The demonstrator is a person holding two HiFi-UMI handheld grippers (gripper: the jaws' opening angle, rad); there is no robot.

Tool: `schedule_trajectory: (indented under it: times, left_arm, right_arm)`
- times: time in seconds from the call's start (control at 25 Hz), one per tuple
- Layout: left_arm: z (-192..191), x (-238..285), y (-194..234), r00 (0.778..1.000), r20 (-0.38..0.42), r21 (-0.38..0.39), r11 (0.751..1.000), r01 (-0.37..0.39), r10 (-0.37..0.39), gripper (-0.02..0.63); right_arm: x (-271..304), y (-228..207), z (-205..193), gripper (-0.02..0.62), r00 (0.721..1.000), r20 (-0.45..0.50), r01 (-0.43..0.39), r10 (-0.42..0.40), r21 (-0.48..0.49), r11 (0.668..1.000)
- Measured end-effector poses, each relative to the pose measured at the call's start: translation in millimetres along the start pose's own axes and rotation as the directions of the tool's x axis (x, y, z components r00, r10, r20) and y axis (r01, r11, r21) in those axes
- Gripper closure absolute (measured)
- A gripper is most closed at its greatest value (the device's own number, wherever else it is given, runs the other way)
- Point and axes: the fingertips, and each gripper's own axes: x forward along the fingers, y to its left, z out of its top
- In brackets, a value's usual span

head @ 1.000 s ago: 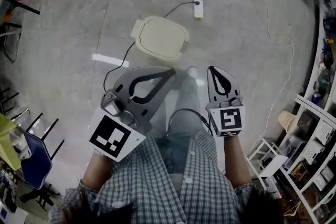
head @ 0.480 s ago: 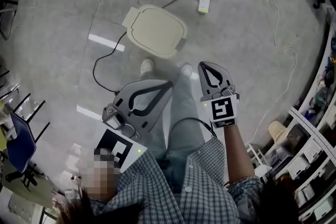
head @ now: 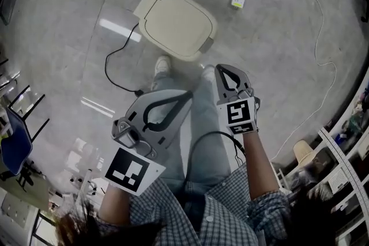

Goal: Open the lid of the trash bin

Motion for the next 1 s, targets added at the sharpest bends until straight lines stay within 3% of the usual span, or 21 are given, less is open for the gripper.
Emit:
schedule_trajectory:
  times: [0.16, 0.56, 1.0]
  left_arm:
    - [-12, 7, 0, 1.0, 0.001, -0.05, 0.998, -0.025, 0.025, 0.607]
    - [-48, 20, -15, 0.999, -0.047, -0.125, 0.992, -0.012, 0.006, 0.607]
    - [-50, 12, -11, 0.998, -0.052, -0.133, 0.99, -0.04, 0.033, 0.607]
  right_arm:
    - [26, 1, -20, 0.575, 0.999, -0.032, -0.016, 0.015, -0.023, 1.0]
    - [86, -6, -61, 0.576, 0.989, -0.135, -0.084, 0.066, -0.131, 0.988]
    - [125, -3, -83, 0.576, 0.966, -0.245, -0.126, 0.082, -0.17, 0.977]
